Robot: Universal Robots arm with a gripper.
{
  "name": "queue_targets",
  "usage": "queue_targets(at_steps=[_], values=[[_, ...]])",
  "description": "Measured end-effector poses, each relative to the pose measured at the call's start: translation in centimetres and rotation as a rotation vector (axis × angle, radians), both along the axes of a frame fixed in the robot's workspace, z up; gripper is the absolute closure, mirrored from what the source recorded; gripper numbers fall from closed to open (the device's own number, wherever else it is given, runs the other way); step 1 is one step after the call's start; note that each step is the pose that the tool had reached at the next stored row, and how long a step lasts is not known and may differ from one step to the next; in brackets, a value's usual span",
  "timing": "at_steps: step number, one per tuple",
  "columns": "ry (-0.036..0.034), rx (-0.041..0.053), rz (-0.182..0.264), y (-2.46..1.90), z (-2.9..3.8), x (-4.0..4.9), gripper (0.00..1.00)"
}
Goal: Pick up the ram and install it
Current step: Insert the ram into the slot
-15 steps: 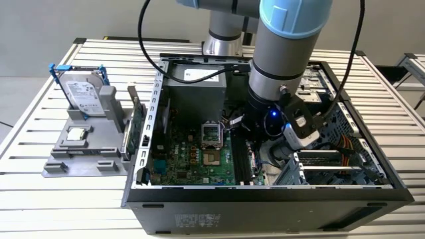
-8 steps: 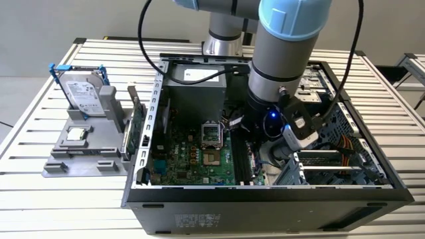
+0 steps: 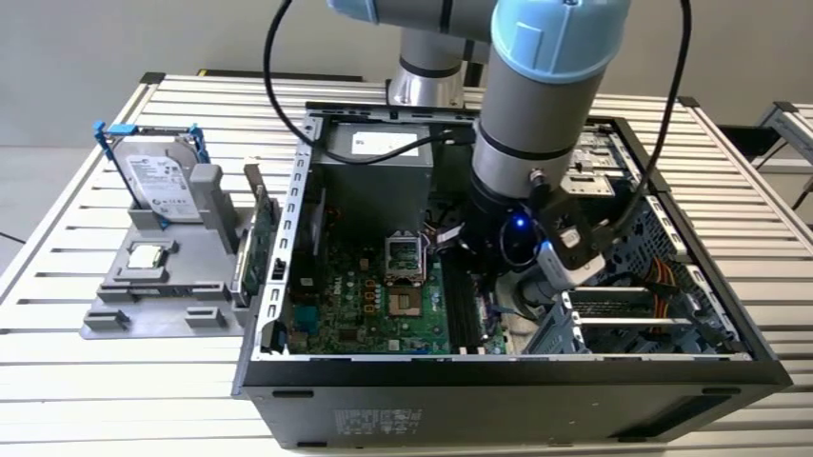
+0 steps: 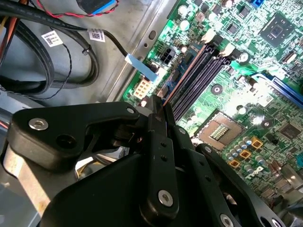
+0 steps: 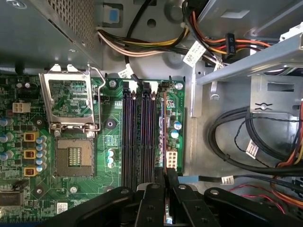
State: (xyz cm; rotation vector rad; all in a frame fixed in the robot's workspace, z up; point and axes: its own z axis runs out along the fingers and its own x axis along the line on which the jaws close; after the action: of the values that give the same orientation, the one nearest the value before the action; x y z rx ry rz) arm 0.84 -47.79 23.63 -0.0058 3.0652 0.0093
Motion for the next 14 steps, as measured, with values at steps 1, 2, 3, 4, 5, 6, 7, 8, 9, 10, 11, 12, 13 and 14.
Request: queue_targets(at_steps=[1, 2, 3, 4, 5, 6, 7, 8, 9, 10, 11, 12, 13, 14], values=[[0.0000, -0.0002, 0.000, -0.01, -0.03, -0.06, 1.00], [0.0000, 0.0000, 0.000, -0.01, -0.08, -0.13, 1.00], [0.0000, -0.0001, 0.000, -0.02, -0.12, -0.23, 1.00], [0.0000, -0.0001, 0.000, -0.03, -0.15, -0.32, 1.00], [0.0001, -0.0002, 0.000, -0.04, -0.16, -0.38, 1.00], [0.0003, -0.0001, 0.000, -0.06, -0.20, -0.40, 1.00], [0.0005, 0.0000, 0.000, -0.06, -0.27, -0.40, 1.00], [0.0005, 0.0000, 0.000, -0.07, -0.34, -0.41, 1.00], [0.0006, -0.0002, 0.000, -0.08, -0.40, -0.41, 1.00], [0.0006, -0.0002, 0.000, -0.10, -0.46, -0.41, 1.00], [0.0006, -0.0002, 0.000, -0.14, -0.51, -0.41, 1.00], [0.0005, -0.0001, 0.000, -0.16, -0.59, -0.41, 1.00], [0.0005, 0.0000, 0.000, -0.17, -0.68, -0.41, 1.00], [0.0005, 0.0000, 0.000, -0.17, -0.78, -0.41, 1.00]])
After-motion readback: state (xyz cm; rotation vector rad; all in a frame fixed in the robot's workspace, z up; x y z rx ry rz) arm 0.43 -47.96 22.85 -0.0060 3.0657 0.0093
